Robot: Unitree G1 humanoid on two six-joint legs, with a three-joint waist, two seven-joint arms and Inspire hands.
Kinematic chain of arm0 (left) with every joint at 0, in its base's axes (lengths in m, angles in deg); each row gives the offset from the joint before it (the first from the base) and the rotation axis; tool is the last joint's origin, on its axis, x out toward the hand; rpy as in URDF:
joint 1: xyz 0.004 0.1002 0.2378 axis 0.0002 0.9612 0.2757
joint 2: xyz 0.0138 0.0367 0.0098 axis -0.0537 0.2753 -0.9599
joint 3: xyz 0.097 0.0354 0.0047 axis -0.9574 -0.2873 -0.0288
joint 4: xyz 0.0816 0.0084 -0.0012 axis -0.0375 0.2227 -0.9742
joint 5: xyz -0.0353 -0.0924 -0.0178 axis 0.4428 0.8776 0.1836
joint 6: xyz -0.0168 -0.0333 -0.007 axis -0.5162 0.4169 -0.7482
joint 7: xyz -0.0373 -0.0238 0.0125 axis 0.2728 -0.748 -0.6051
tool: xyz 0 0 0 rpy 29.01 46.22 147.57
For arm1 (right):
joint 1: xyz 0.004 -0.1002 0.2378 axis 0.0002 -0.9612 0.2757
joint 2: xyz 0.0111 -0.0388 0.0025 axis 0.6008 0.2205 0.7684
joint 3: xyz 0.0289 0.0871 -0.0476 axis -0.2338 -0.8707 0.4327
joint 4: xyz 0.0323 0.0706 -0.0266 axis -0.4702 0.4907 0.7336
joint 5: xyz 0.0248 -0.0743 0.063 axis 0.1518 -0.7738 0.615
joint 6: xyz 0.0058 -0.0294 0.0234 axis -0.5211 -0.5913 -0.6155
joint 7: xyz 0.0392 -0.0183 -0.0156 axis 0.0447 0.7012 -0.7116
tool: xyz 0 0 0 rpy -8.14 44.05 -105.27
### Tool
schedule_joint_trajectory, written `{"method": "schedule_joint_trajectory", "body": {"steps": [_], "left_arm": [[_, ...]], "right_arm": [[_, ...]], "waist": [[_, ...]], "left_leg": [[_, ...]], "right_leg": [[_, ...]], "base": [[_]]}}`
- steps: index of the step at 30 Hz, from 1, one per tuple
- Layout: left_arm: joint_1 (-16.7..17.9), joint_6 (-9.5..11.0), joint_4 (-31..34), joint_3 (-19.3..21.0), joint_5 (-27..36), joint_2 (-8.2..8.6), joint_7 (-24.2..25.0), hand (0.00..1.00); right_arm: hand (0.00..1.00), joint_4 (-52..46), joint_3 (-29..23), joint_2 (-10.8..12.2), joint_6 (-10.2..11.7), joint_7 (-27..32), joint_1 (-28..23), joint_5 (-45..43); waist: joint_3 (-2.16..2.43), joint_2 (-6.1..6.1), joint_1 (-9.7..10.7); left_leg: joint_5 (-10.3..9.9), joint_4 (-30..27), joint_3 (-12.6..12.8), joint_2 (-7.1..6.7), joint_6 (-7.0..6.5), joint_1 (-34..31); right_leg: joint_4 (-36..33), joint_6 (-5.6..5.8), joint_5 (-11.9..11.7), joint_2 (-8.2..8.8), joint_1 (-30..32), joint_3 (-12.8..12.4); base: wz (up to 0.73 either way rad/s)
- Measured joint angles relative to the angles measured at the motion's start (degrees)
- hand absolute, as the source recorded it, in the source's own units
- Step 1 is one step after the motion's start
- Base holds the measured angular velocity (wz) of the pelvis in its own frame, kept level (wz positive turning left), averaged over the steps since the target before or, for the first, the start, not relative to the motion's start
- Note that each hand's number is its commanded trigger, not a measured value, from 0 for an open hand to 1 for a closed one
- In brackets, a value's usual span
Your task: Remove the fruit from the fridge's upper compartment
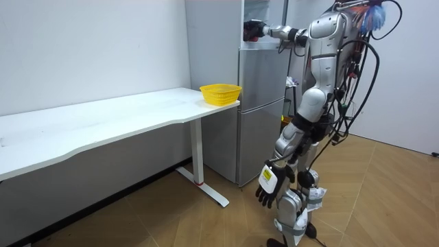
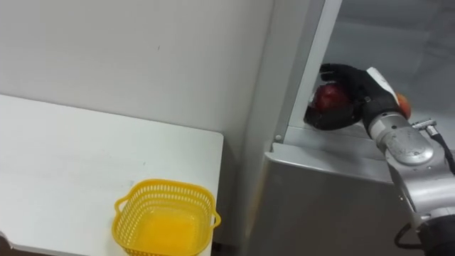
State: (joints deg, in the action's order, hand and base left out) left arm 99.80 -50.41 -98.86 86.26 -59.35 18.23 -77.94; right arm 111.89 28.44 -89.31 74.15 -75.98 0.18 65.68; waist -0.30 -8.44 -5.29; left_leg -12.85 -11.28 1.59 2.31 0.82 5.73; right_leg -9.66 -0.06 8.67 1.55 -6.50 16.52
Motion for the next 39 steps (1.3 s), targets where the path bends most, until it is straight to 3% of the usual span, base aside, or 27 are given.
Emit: {"method": "schedule_joint_trajectory", "body": {"steps": [2, 28, 32, 39], "left_arm": [[-0.4, 0.0, 0.0, -0.2, 0.0, -0.18, 0.0, 0.0], [-2.1, -0.8, -0.2, -2.7, -0.5, -0.43, 0.4, 0.0], [-2.2, -0.8, -0.2, -2.5, -0.4, -0.45, 0.5, 0.0], [-2.8, 0.8, -0.2, -2.5, 0.0, -0.49, -1.0, 0.0]], "right_arm": [[1.0, 1.9, -0.1, -0.2, 0.0, 0.2, 0.6, 1.3], [1.0, 2.4, 0.0, -1.1, -0.2, -0.7, 1.8, 4.2], [1.0, -2.2, 0.2, -1.1, -1.8, -0.8, 0.8, 2.7], [1.0, -8.3, 1.1, -1.1, -1.9, 0.1, -1.4, 0.6]], "waist": [[0.0, -0.13, 0.0], [0.08, -0.06, -0.4], [0.33, -0.03, -0.3], [0.35, 0.28, 0.3]], "left_leg": [[0.0, 0.0, -0.2, -0.01, 0.0, 0.0], [0.0, 0.5, 0.3, 0.08, 0.01, -0.2], [0.0, 0.5, 0.7, 0.16, 0.02, -0.1], [0.0, 0.4, 1.4, 0.21, 0.03, 0.1]], "right_leg": [[0.0, 0.0, 0.0, 0.08, -0.1, 0.9], [-0.1, 0.0, 0.0, -0.01, 0.6, 0.7], [-0.1, 0.0, 0.0, -0.05, 0.8, 0.6], [0.0, 0.0, 0.0, -0.13, 0.9, -0.1]], "base": [[0.07], [-0.01], [-0.04], [-0.05]]}}
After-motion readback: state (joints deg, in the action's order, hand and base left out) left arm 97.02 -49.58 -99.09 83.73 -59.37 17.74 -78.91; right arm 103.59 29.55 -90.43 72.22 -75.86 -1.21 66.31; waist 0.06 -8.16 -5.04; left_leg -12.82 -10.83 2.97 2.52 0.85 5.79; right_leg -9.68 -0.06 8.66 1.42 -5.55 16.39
